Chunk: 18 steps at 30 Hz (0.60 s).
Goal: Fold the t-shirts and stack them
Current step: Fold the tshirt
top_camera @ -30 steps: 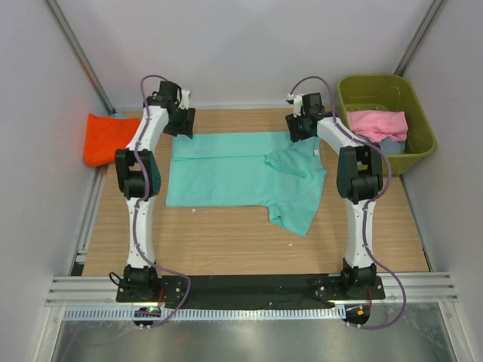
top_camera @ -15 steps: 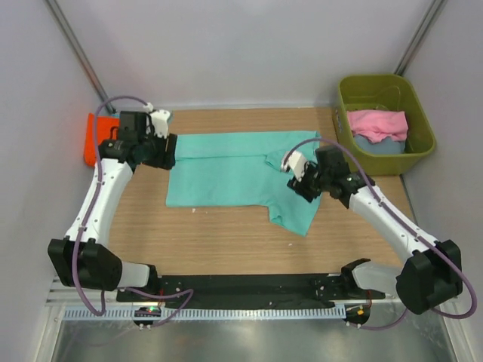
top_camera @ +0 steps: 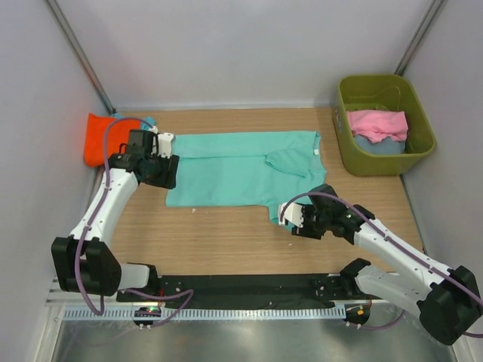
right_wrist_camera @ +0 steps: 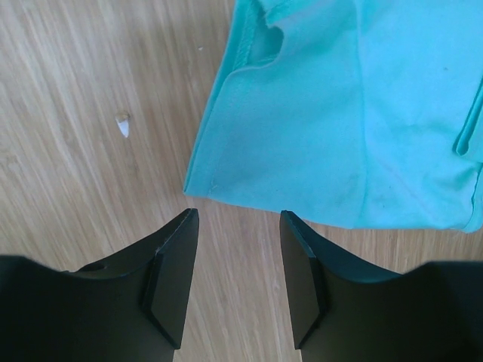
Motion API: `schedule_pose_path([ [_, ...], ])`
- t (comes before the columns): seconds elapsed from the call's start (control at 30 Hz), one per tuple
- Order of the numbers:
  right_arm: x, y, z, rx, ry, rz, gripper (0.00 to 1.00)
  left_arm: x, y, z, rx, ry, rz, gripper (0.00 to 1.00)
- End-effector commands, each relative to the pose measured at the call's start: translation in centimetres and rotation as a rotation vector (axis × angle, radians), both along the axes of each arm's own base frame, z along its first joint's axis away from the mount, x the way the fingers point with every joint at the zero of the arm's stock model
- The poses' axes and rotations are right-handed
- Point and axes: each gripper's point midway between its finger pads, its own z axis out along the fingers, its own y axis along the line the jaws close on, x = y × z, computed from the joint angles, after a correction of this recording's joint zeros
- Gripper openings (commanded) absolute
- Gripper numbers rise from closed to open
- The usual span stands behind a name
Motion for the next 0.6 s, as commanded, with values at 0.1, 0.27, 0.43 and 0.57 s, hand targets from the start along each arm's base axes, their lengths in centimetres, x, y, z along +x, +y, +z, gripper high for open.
schedule_pose_path([
  [0.1, -1.3, 0.6, -0.6, -0.035, 0.003, 0.094, 0.54, 1.4, 0.7, 0.4, 0.025, -0.032, 0.032, 0.61],
  [0.27, -1.3, 1.0, -1.7, -0.054, 0.034, 0.095, 0.52, 1.8, 0.8, 0.0, 0.023, -0.012, 0.049, 0.61],
  [0.43, -1.3, 0.9, -3.0, -0.080, 0.057, 0.094, 0.52, 2.1, 0.9, -0.2, 0.026, -0.006, 0.057, 0.61],
  [0.57, -1.7, 0.6, -3.6, -0.088, 0.070, 0.091, 0.52, 2.3, 0.8, -0.3, 0.021, 0.006, 0.059, 0.61],
])
